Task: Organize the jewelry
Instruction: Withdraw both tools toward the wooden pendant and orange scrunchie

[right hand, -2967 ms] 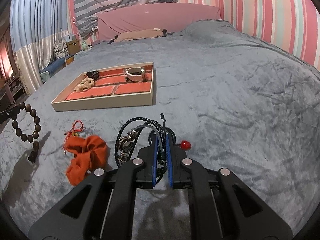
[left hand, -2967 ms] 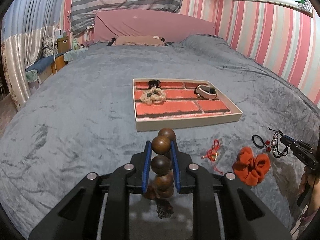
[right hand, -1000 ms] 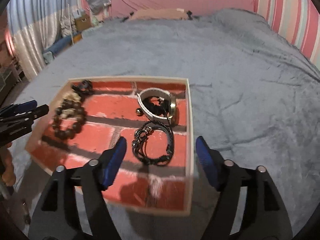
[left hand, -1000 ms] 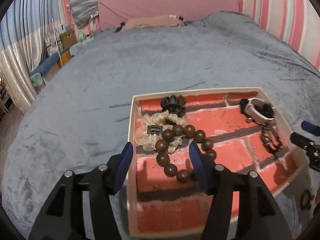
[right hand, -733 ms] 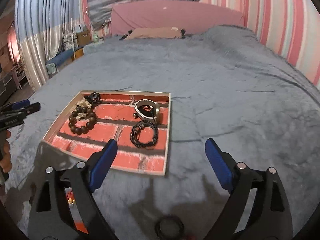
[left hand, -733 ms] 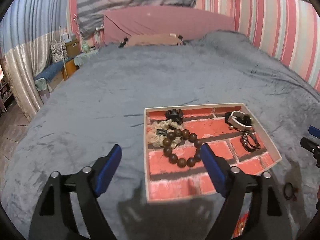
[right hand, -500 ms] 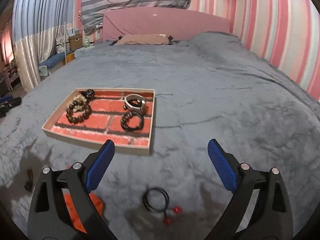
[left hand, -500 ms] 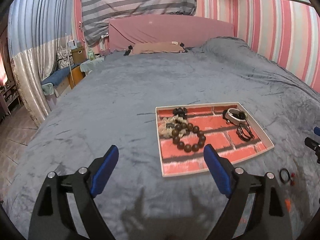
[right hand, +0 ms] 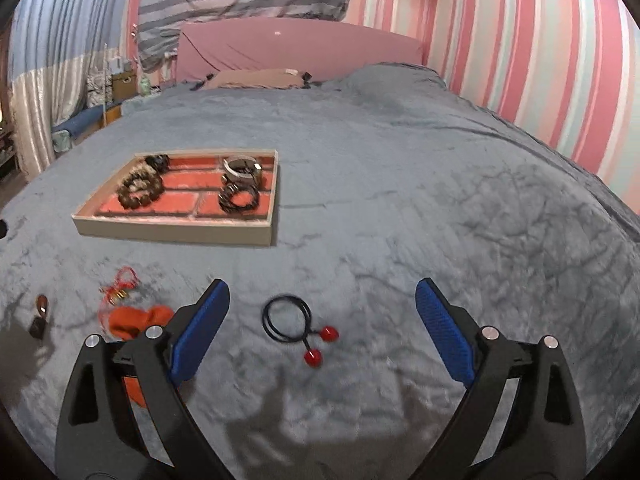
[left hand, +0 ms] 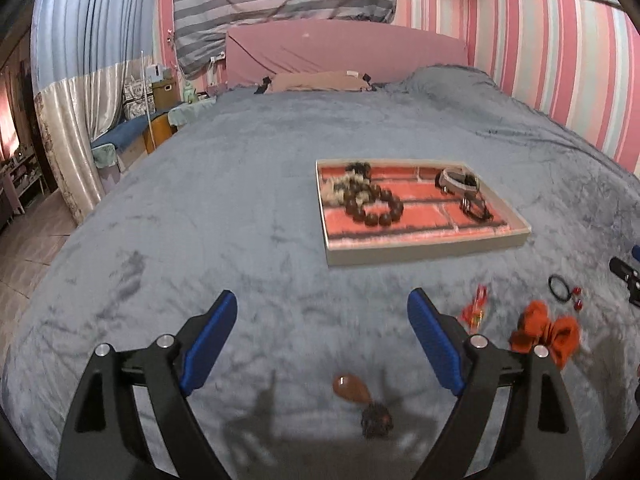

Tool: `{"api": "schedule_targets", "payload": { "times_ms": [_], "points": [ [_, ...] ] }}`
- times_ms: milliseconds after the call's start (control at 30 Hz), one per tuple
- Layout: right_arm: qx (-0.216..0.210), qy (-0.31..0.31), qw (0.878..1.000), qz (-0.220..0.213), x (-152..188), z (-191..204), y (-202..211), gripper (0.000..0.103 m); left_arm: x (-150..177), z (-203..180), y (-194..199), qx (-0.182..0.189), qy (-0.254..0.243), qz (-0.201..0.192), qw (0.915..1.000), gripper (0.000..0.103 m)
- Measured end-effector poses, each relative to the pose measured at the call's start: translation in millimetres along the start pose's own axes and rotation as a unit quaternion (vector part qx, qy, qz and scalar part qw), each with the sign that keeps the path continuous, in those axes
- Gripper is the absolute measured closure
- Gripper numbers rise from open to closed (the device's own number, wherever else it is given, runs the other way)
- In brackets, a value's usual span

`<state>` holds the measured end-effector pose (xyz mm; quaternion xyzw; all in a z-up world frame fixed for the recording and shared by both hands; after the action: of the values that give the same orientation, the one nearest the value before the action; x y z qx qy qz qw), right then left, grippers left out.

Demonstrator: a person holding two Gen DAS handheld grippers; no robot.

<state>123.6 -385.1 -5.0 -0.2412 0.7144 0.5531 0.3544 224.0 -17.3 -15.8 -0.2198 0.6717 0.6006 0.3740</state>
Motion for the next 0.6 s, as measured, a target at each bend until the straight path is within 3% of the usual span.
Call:
{"api": "schedule_targets", "payload": {
  "times_ms": [267, 600],
  "points": [
    [-0.014, -0.024, 0.999, 0.021, 32, -1, -2, 0.015, 34, -6, -14, 0.012, 0.020, 0.033, 0.9992, 0.017],
    [-0.052, -0.020, 0.998, 0.013, 39, 40, 22, 0.016, 61, -22, -18, 0.004, 0.004, 0.043, 0.9990, 0.017]
  ]
}}
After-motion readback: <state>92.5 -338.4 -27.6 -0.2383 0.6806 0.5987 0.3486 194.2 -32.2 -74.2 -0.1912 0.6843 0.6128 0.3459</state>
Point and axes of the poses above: each gripper's, at about its wrist camera, not at the fingertips, and y roughly against the way its jaws point, z to its left, x to its underside, the point moved 1 cm from there along -y, roughly the way its jaws point, and after that the axes turned 2 degrees about x, right-handed, at the moved point
